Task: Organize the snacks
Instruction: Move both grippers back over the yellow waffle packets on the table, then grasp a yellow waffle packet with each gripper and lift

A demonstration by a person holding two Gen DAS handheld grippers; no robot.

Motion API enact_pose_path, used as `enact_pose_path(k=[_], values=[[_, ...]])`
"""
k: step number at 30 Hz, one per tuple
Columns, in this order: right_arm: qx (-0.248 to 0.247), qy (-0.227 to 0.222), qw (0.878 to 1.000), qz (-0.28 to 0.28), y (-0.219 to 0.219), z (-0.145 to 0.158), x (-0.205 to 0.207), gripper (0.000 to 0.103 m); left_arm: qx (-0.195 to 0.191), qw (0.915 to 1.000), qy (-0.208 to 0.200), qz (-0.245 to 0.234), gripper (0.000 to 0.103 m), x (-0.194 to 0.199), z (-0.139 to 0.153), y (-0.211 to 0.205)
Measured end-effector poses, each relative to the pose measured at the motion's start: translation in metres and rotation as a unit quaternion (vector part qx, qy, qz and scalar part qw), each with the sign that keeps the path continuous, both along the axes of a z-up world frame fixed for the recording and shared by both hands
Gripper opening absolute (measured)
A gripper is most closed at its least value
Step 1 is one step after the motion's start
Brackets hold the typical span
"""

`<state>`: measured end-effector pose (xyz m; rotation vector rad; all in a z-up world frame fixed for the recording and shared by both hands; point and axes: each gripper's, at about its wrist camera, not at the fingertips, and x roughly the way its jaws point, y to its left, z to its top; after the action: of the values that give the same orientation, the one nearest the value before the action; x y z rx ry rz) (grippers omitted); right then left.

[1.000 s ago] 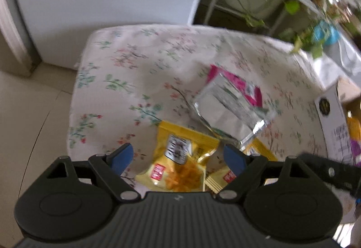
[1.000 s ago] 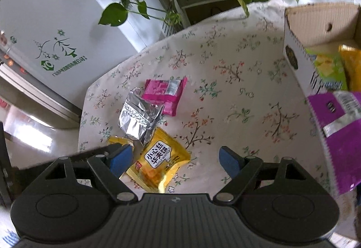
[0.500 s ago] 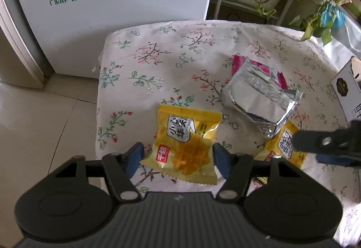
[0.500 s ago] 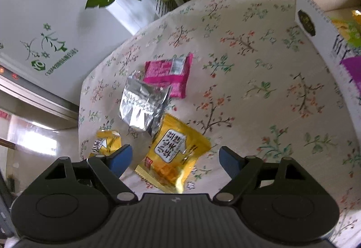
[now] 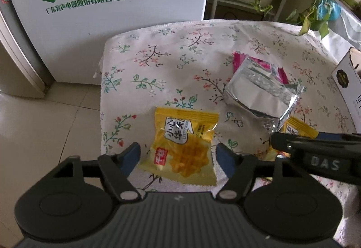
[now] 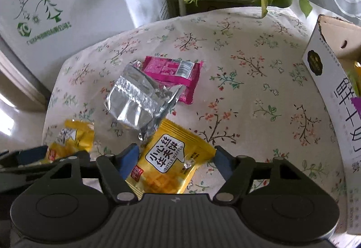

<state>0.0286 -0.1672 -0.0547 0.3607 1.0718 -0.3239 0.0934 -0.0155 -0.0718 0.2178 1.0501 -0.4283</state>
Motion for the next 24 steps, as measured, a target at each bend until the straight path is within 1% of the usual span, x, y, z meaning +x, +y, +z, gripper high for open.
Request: enact_pose_path(k=[2, 5, 8, 9, 10, 11, 12, 13, 15, 22, 24], values=[[0.003, 0.009, 1.0, 0.008, -0.008, 0.0, -0.002, 0.073, 0.002, 1.0, 0.003, 0.004, 0.078, 0.002, -0.002, -0.001], [0.009, 0.014, 1.0, 0.013, -0.019, 0.002, -0.007, 0.072, 0.013, 0.9999, -0.005, 0.006, 0.082, 0.003, -0.004, -0.005], [0.016, 0.017, 1.0, 0.009, -0.029, 0.002, -0.012, 0.072, 0.016, 0.9998, -0.004, 0.014, 0.088, 0.005, -0.006, -0.007], [0.018, 0.016, 1.0, 0.005, -0.029, 0.002, -0.013, 0.072, 0.018, 0.9997, -0.003, 0.019, 0.091, 0.006, -0.007, -0.007], [0.019, 0.016, 1.0, 0.002, -0.031, 0.002, -0.015, 0.073, 0.019, 0.9995, -0.003, 0.023, 0.098, 0.007, -0.008, -0.006], [0.023, 0.015, 1.0, -0.002, -0.032, 0.002, -0.016, 0.075, 0.023, 0.9993, -0.003, 0.028, 0.1, 0.007, -0.01, -0.006], [0.026, 0.016, 1.0, -0.006, -0.032, 0.002, -0.016, 0.08, 0.022, 0.9992, -0.003, 0.033, 0.103, 0.009, -0.012, -0.004], [0.028, 0.018, 0.999, -0.009, -0.031, 0.001, -0.016, 0.083, 0.016, 0.9993, -0.001, 0.033, 0.103, 0.01, -0.012, -0.003], [0.025, 0.021, 0.999, -0.011, -0.025, -0.001, -0.015, 0.086, 0.016, 0.9994, -0.001, 0.03, 0.103, 0.011, -0.013, -0.003], [-0.026, 0.037, 0.999, 0.006, -0.007, -0.007, -0.01, 0.091, 0.011, 0.9995, 0.006, 0.03, 0.103, 0.014, -0.013, -0.002], [-0.044, 0.041, 0.998, 0.013, -0.003, -0.009, -0.009, 0.091, 0.011, 0.9994, 0.002, 0.032, 0.103, 0.012, -0.014, -0.002]])
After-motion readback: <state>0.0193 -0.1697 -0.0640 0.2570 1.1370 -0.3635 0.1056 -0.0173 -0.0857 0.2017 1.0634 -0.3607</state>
